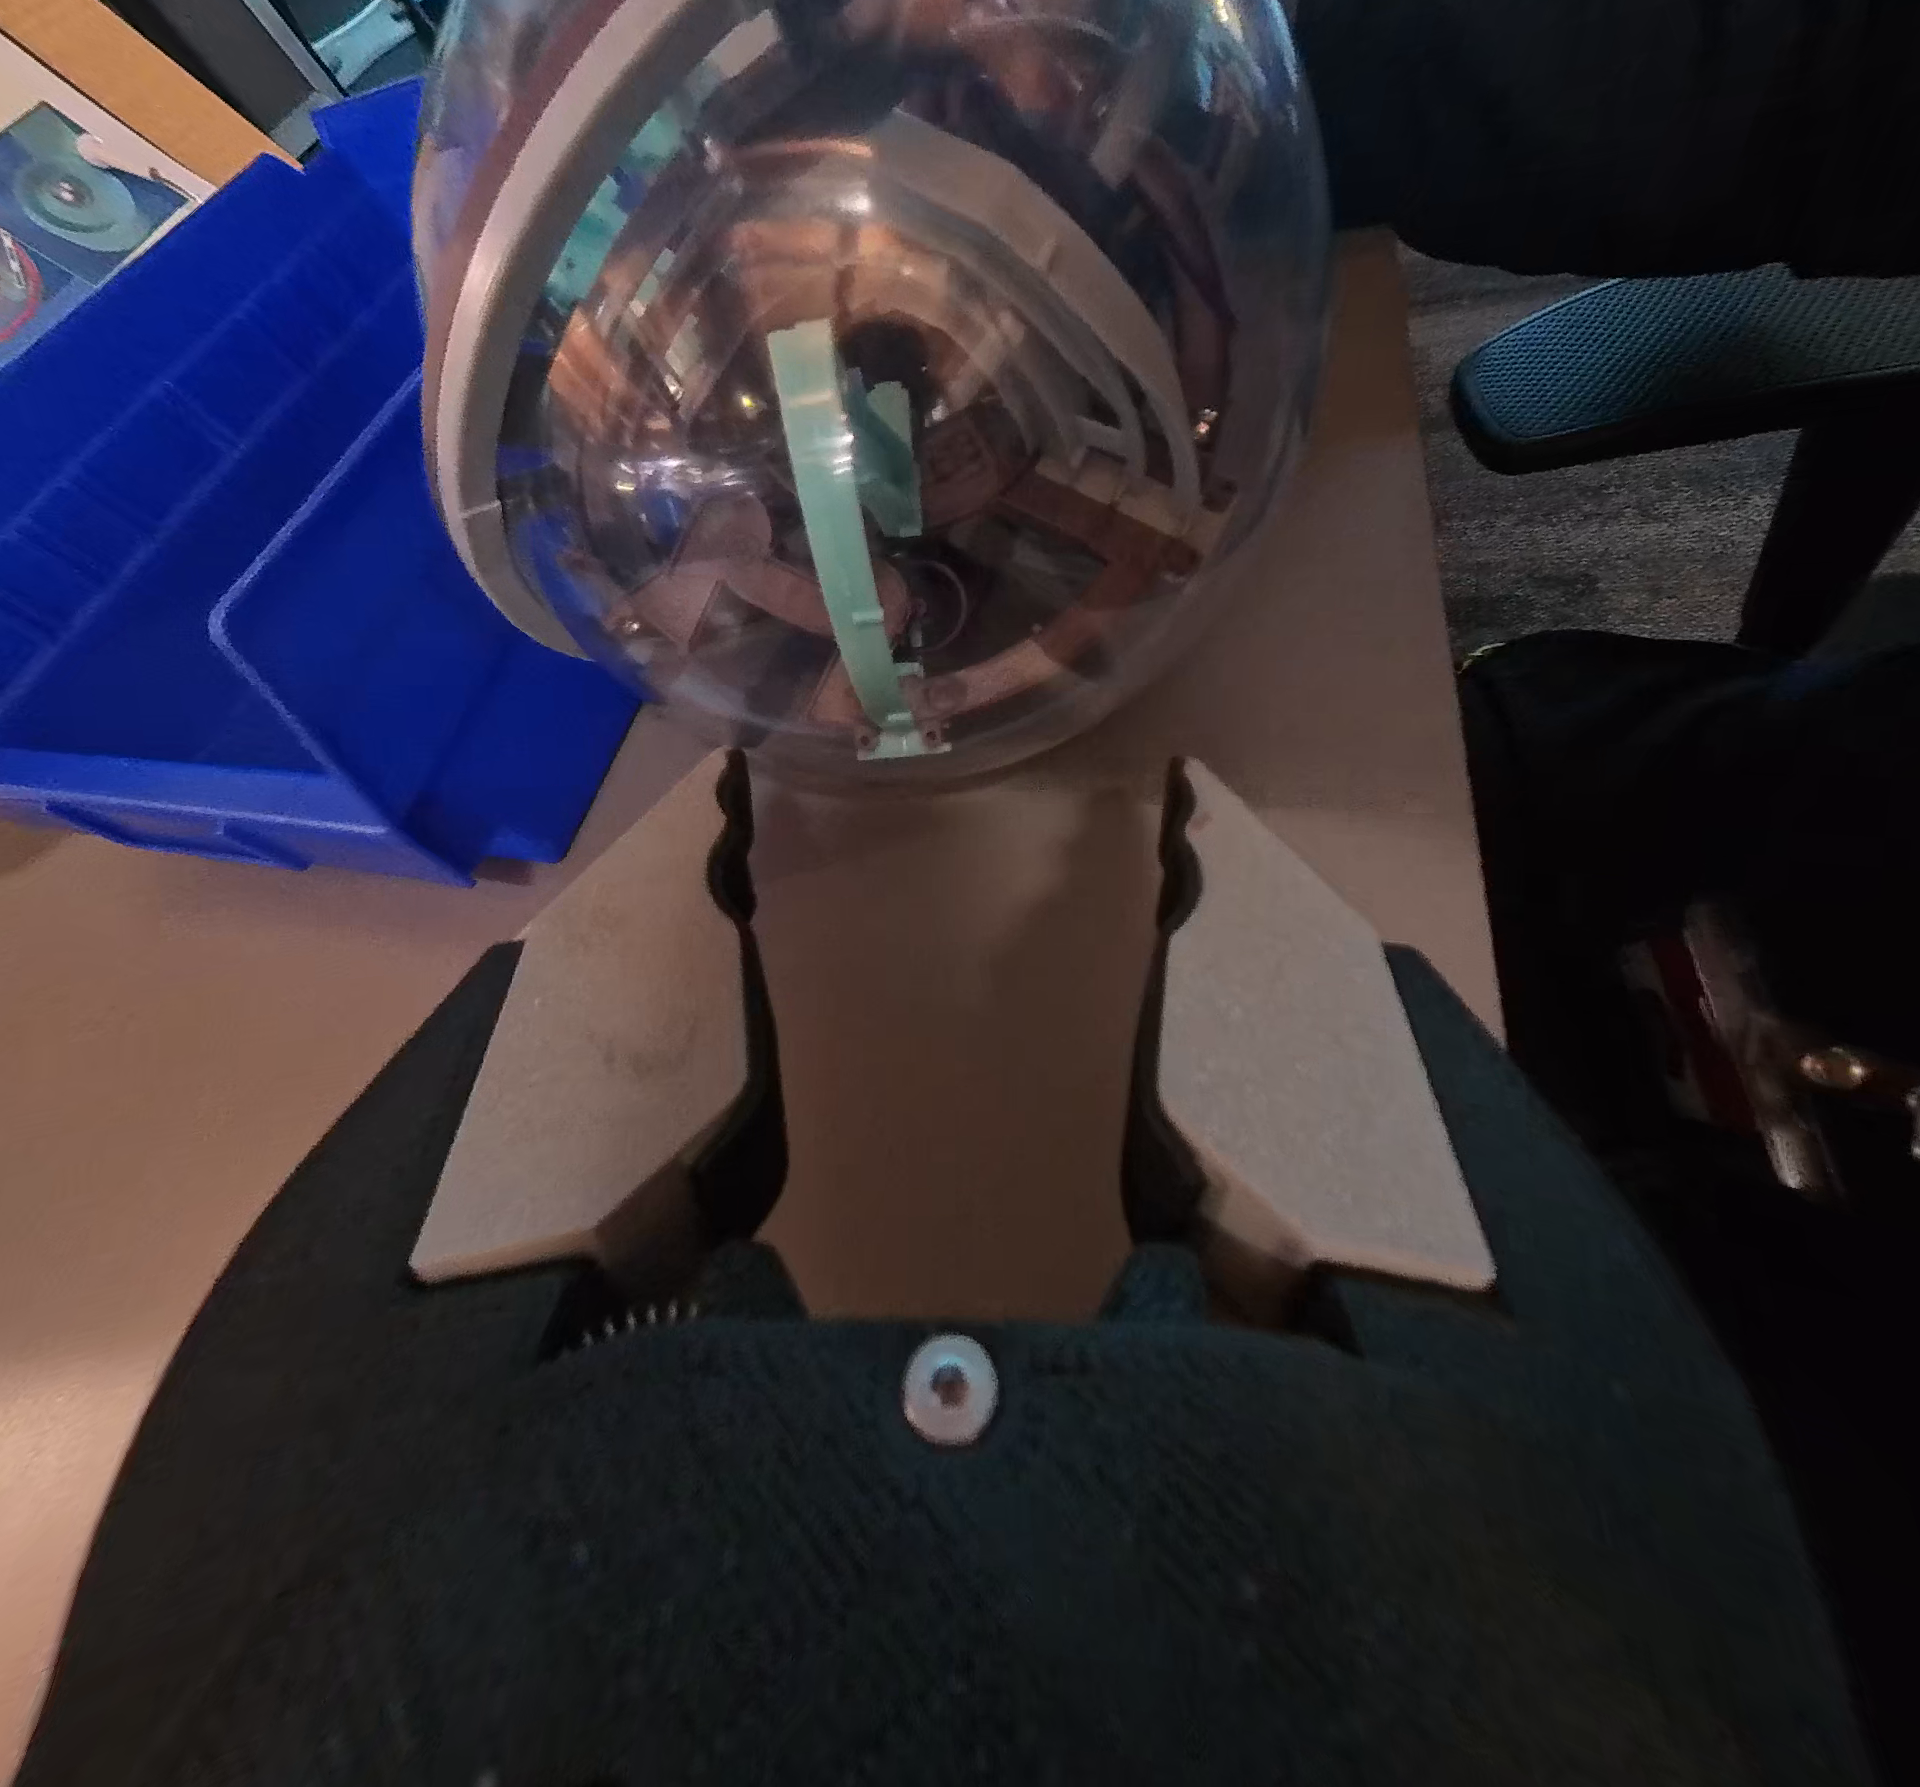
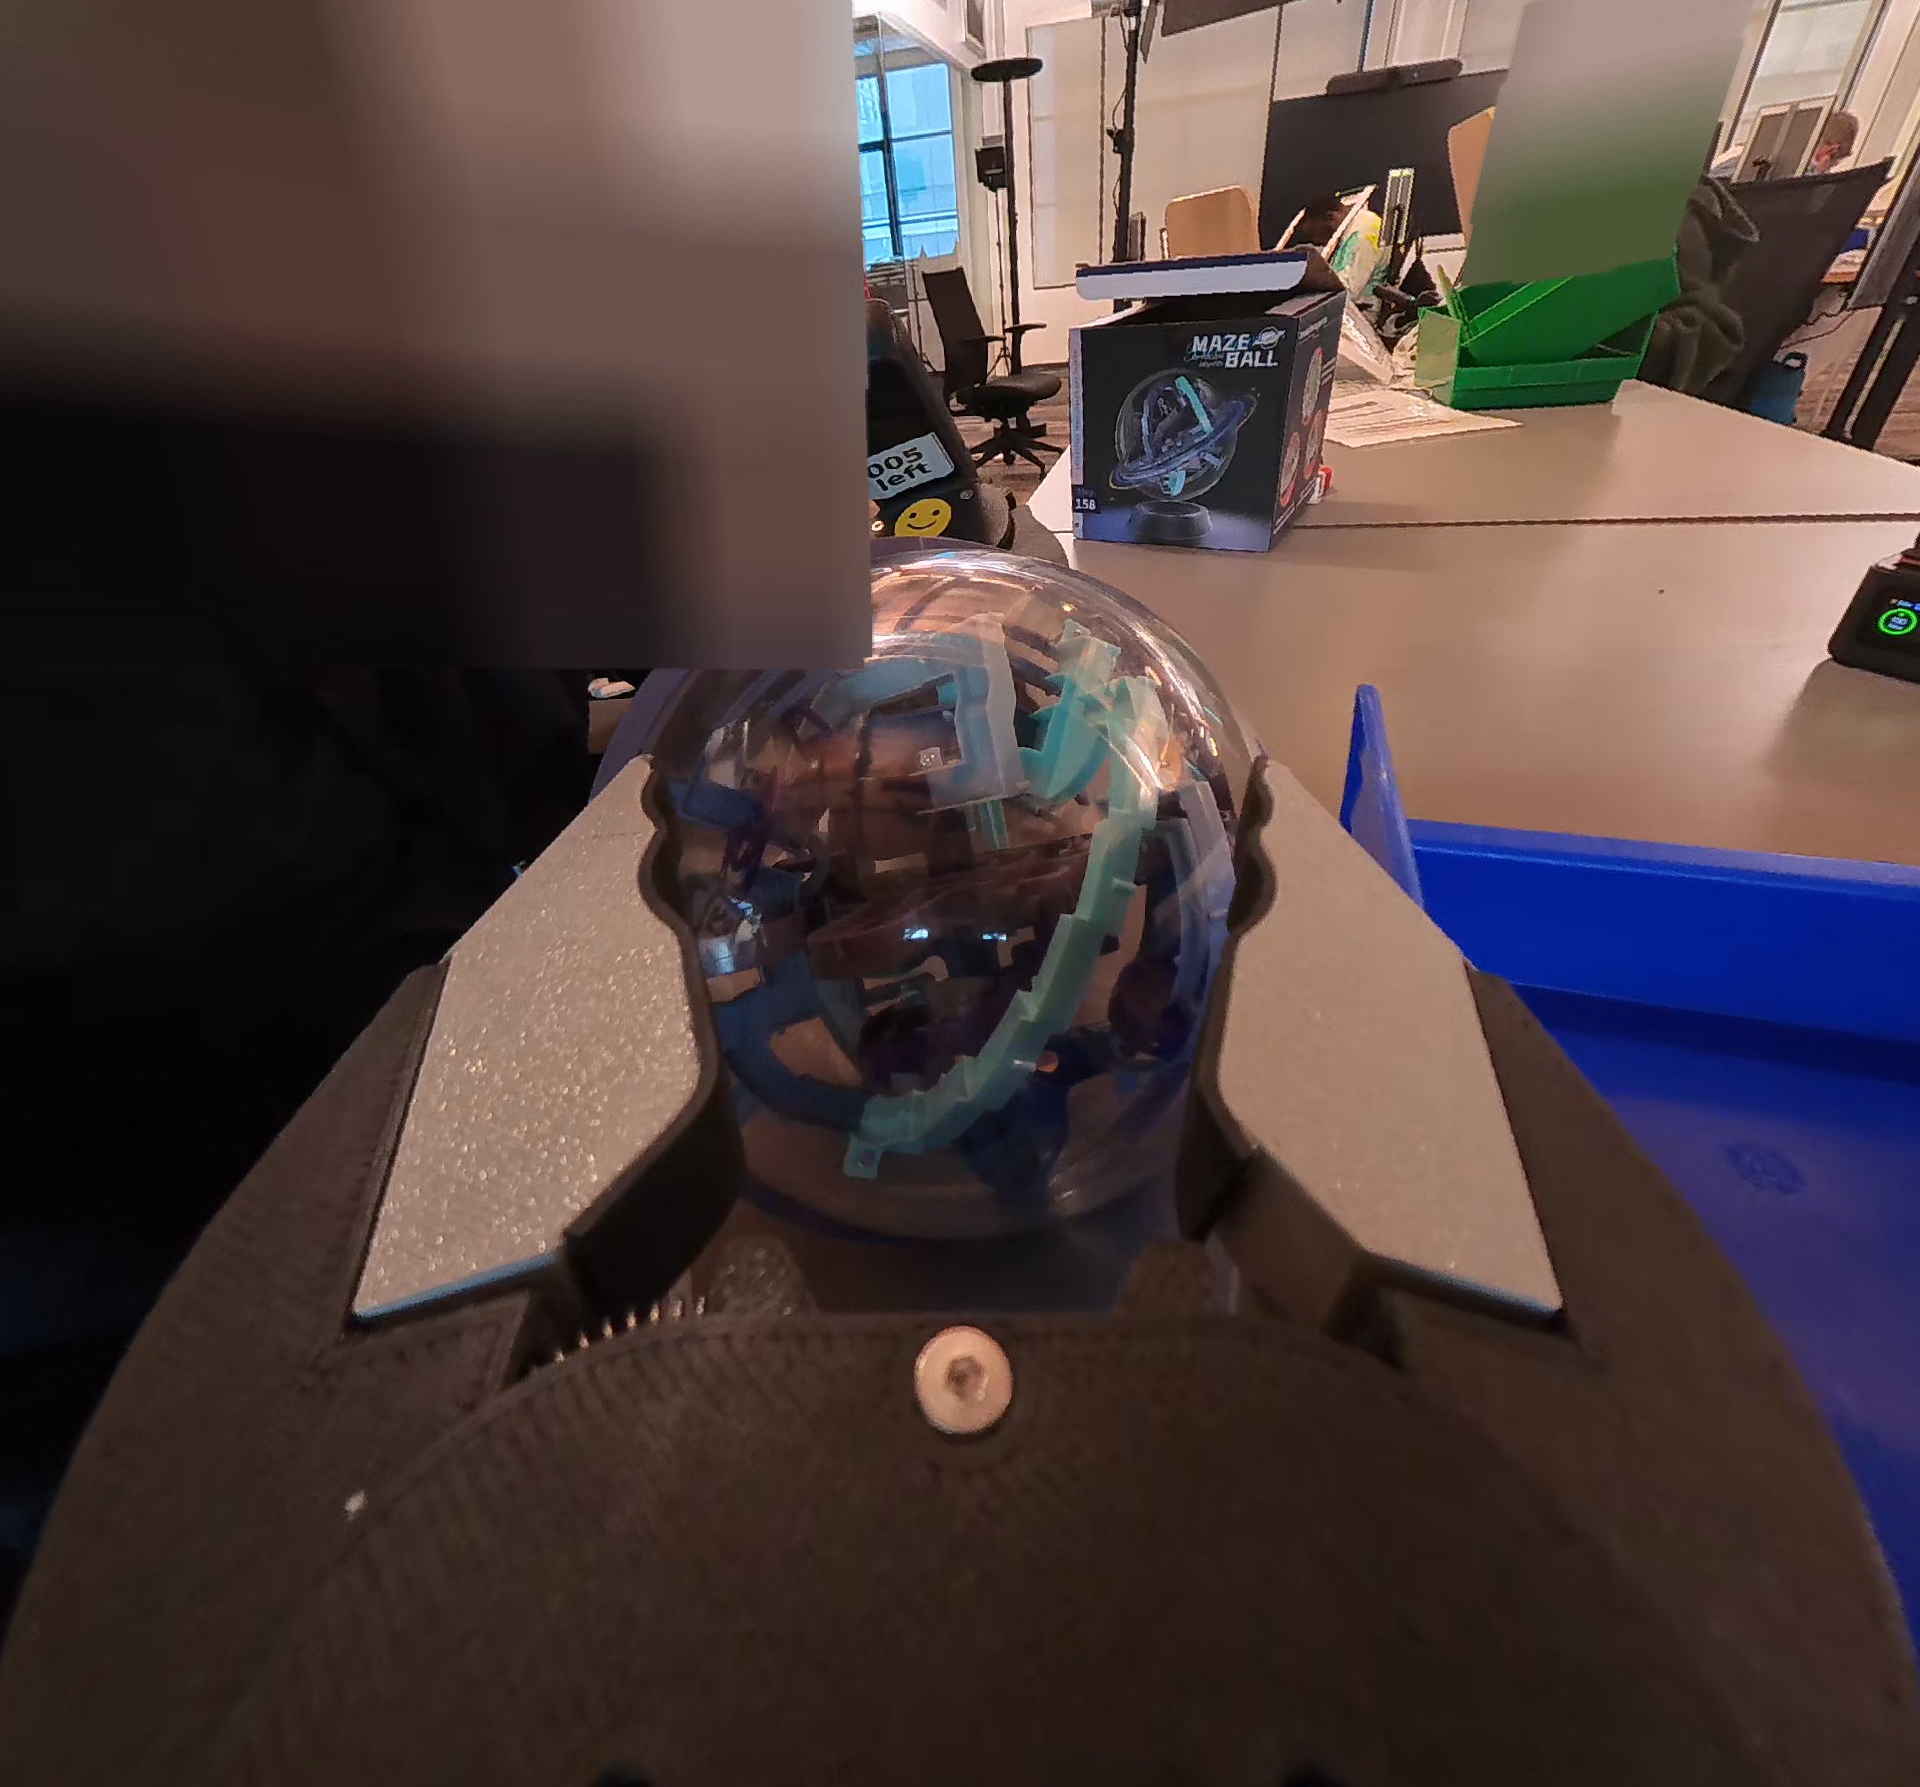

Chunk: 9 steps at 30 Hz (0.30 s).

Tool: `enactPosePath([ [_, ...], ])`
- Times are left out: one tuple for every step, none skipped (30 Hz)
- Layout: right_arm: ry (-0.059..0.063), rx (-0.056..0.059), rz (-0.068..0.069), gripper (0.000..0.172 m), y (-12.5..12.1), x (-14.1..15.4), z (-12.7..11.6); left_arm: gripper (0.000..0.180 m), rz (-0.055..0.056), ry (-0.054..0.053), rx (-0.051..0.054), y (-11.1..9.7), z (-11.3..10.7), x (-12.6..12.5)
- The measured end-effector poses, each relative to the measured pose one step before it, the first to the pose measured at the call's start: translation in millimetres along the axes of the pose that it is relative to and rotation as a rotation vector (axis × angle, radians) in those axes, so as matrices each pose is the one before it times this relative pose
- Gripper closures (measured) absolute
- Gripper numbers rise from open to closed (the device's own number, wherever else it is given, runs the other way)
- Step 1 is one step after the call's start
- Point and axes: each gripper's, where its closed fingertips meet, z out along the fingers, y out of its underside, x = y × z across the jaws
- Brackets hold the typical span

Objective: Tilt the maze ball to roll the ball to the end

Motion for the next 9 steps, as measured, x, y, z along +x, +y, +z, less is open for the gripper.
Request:
enactPosePath([
  [-0.0001,0.0012,0.0015,0.067,-0.08,0.05,-0.17,0.104,-0.0056,-0.0029,-0.0002,0.14,0.04,-0.88],
  [-0.0007,0.0011,0.0,0.067,-0.06,-0.02,-0.23,0.104,-0.0059,-0.0035,-0.0018,0.38,-0.04,-1.06],
  [-0.0013,0.001,-0.001,0.068,-0.03,-0.19,0.02,0.104,-0.0047,-0.002,-0.0029,0.53,0.01,-0.76],
  [-0.0011,0.0016,-0.0003,0.068,-0.12,-0.11,-0.11,0.104,-0.0041,-0.0021,-0.0025,0.49,-0.03,-0.76],
  [-0.0008,0.0023,0.0011,0.068,-0.13,-0.02,-0.1,0.105,-0.0049,-0.0034,-0.0029,0.67,0.06,-1.13],
  [-0.0009,0.0018,0.0005,0.069,-0.15,-0.13,-0.1,0.105,-0.0068,-0.0049,-0.0033,0.69,-0.01,-1.44],
  [-0.0014,0.0011,-0.0003,0.069,-0.16,-0.1,-0.23,0.105,-0.0079,-0.0023,-0.0023,0.54,-0.06,-1.19],
  [-0.0013,0.0019,0.0009,0.07,-0.28,-0.08,-0.35,0.105,-0.0087,-0.0007,-0.0004,0.19,-0.17,-1.06],
  [-0.0013,0.0035,0.0027,0.071,-0.23,0.1,-0.3,0.106,-0.0096,-0.003,0.0002,0.18,-0.21,-1.5],
])
